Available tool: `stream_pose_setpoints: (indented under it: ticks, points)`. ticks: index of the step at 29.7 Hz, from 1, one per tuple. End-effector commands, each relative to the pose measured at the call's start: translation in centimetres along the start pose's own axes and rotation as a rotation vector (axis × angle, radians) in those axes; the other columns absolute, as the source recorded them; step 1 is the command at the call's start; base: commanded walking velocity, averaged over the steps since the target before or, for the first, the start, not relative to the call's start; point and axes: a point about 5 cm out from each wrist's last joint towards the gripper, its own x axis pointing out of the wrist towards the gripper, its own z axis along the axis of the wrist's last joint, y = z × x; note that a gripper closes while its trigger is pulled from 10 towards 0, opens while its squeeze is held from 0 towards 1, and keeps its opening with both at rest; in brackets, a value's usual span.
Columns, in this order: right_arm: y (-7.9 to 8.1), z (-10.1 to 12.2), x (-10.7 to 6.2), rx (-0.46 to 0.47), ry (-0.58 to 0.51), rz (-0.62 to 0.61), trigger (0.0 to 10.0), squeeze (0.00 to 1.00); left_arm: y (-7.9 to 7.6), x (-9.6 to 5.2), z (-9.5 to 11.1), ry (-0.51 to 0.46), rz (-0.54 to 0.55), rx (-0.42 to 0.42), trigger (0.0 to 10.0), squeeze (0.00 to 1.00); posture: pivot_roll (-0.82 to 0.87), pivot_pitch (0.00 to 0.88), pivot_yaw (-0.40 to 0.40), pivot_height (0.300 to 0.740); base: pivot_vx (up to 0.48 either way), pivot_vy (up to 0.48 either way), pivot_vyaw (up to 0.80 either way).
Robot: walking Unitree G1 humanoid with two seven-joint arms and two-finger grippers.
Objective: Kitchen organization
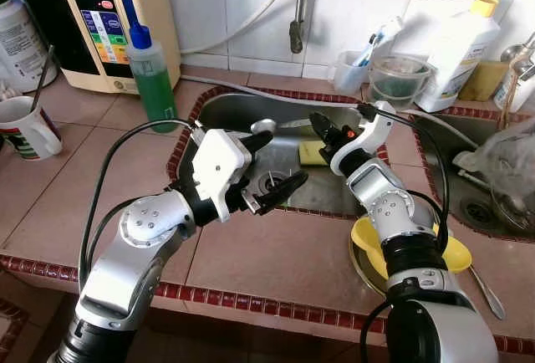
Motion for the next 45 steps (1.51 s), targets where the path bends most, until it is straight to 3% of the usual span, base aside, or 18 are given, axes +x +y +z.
stream_pose_setpoints:
  ticks: [1, 17, 24, 27, 34, 35, 38, 40, 41, 42, 43, 44, 45]
  points:
    - [0.0, 0.3, -0.1, 0.017, -0.013, -0.004, 10.0, 1.0, -0.4, 0.1, 0.2, -0.008, -0.032, 0.015, 10.0, 0.0, -0.06, 0.059, -0.024, 0.74, 0.0, 0.0, 0.0]
    - [0.3, 0.8, 0.0, 0.045, -0.028, 0.015, 10.0, 1.0, -0.3, 0.0, 0.2, -0.008, -0.034, 0.016, 10.0, 0.0, -0.06, 0.063, -0.02, 0.74, 0.0, 0.0, 0.0]
    - [0.3, 1.2, 0.0, 0.014, -0.047, 0.021, 10.0, 1.0, -0.1, 0.0, 0.3, -0.01, -0.027, 0.018, 10.0, 0.0, -0.06, 0.064, -0.016, 0.74, 0.0, 0.0, 0.0]
    - [0.4, 1.6, 0.0, -0.034, -0.068, 0.022, 10.0, 1.0, 0.4, -0.1, 0.3, -0.01, -0.005, 0.027, 10.0, 0.0, -0.06, 0.062, -0.014, 0.74, 0.0, 0.0, 0.0]
    - [0.9, 2.7, -0.6, -0.315, -0.17, 0.014, 10.0, 1.0, 2.2, -0.2, 0.2, -0.017, 0.108, 0.03, 10.0, 0.0, -0.06, 0.046, -0.009, 0.74, 0.0, 0.0, 0.0]
    - [0.9, 2.7, -0.6, -0.315, -0.17, 0.014, 10.0, 1.0, 2.2, -0.2, 0.2, -0.017, 0.108, 0.03, 10.0, 0.0, -0.06, 0.046, -0.009, 0.74, 0.0, 0.0, 0.0]
    - [0.9, 2.6, -0.9, -0.439, -0.212, -0.007, 10.0, 1.0, 3.2, 0.0, 0.0, -0.029, 0.187, 0.007, 10.0, 0.0, -0.06, 0.036, -0.005, 0.74, 0.0, 0.0, 0.0]
    - [1.2, 2.4, -1.2, -0.471, -0.237, 0.007, 10.0, 1.0, 3.8, 0.0, -0.4, -0.035, 0.262, -0.024, 10.0, 0.0, -0.06, 0.029, -0.001, 0.74, 0.0, 0.0, 0.0]
    - [1.3, 2.4, -1.3, -0.479, -0.248, 0.011, 10.0, 0.87, 4.0, -0.1, -0.7, -0.034, 0.29, -0.035, 10.0, 0.0, -0.06, 0.027, -0.001, 0.74, 0.0, 0.0, 0.0]
    - [1.4, 2.4, -1.4, -0.494, -0.256, 0.013, 10.0, 0.26, 4.2, -0.1, -0.9, -0.031, 0.313, -0.037, 10.0, 0.0, -0.06, 0.025, 0.0, 0.74, 0.0, 0.0, 0.0]
    - [1.5, 2.4, -1.5, -0.506, -0.262, 0.012, 10.0, 0.26, 4.3, -0.1, -1.0, -0.029, 0.325, -0.036, 10.0, 0.0, -0.06, 0.024, 0.0, 0.74, 0.0, 0.0, 0.0]
    - [1.5, 2.4, -1.6, -0.529, -0.271, 0.011, 10.0, 0.0, 4.4, -0.2, -1.3, -0.022, 0.347, -0.042, 10.0, 0.0, -0.06, 0.022, -0.001, 0.74, 0.0, 0.0, 0.0]
    - [1.6, 2.3, -1.7, -0.546, -0.28, 0.009, 10.0, 0.0, 4.6, -0.2, -1.5, -0.019, 0.368, -0.042, 10.0, 0.0, -0.05, 0.021, -0.001, 0.74, 0.0, 0.0, 0.0]
